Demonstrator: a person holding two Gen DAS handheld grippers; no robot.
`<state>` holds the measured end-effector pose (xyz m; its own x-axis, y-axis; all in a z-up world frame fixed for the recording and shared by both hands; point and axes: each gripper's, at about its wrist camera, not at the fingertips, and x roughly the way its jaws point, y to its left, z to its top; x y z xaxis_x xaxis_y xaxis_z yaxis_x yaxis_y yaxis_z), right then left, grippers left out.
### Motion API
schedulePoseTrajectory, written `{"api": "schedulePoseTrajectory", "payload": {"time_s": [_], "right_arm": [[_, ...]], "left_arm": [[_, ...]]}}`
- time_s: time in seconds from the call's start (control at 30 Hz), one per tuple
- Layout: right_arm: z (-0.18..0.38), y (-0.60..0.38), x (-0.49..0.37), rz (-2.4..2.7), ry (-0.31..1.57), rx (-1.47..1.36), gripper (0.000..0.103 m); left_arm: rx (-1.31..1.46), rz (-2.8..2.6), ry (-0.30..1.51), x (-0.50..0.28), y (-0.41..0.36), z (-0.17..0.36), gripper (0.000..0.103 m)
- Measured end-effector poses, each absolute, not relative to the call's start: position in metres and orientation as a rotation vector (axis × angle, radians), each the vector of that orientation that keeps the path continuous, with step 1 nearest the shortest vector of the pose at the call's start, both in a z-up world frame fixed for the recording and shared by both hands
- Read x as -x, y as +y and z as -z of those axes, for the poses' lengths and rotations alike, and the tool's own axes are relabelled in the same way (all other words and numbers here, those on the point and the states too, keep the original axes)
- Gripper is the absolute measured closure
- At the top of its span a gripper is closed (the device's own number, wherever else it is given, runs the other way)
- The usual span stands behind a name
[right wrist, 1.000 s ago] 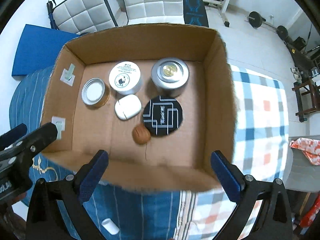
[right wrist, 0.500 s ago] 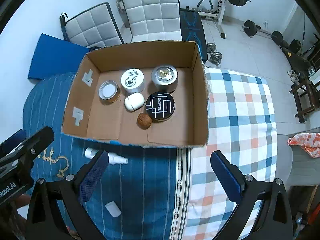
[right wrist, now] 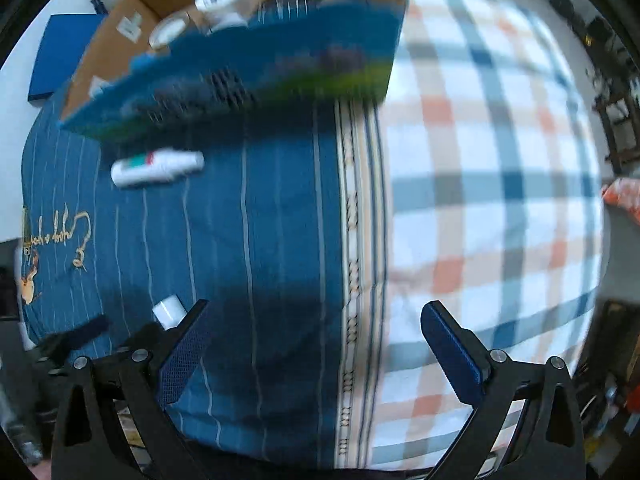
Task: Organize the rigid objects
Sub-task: 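Lift both open tools out of the box back over the bed, then grasp the small white cup with the left tool while the right tool grasps the spray bottle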
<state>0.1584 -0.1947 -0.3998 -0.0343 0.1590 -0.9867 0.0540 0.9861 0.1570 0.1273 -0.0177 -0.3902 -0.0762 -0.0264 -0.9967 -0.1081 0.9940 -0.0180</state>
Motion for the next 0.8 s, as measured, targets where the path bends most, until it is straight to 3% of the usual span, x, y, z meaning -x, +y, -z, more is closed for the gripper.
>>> {"api": "schedulePoseTrajectory", "payload": {"time_s": [0.03,0.17,0.23,0.53,0.6,0.7,0.8], "right_arm": [[0.406,-0.193,-0.155,-0.085,1.611,-0.167,0.0],[0.415,-0.184,-0.148,-0.114,1.619,-0.151,0.0],[0.414,-0.178,-0.15,-0.135,1.61,-0.13,0.0],[0.398,-0.097,-0.196,-0.333,1.464,0.153,0.0],[0.405,-0.069,-0.209,-0.382,1.431,0.224,0.004],[0.421,-0.037,-0.225,-0.425,1.433,0.315,0.025],[0.438,-0.014,-0.234,-0.449,1.411,0.374,0.026]], "left_arm": [[0.103,-0.062,1.669,-0.126,-0.019,0.403,0.027],[0.097,-0.056,1.707,-0.13,-0.025,0.438,0.066],[0.08,-0.049,1.73,-0.133,-0.028,0.451,0.073],[0.12,-0.135,1.618,-0.148,0.008,0.434,0.074],[0.146,-0.174,1.596,-0.155,0.024,0.432,0.074],[0.172,-0.222,1.57,-0.163,0.044,0.431,0.074],[0.183,-0.246,1.559,-0.167,0.054,0.432,0.074]]}}
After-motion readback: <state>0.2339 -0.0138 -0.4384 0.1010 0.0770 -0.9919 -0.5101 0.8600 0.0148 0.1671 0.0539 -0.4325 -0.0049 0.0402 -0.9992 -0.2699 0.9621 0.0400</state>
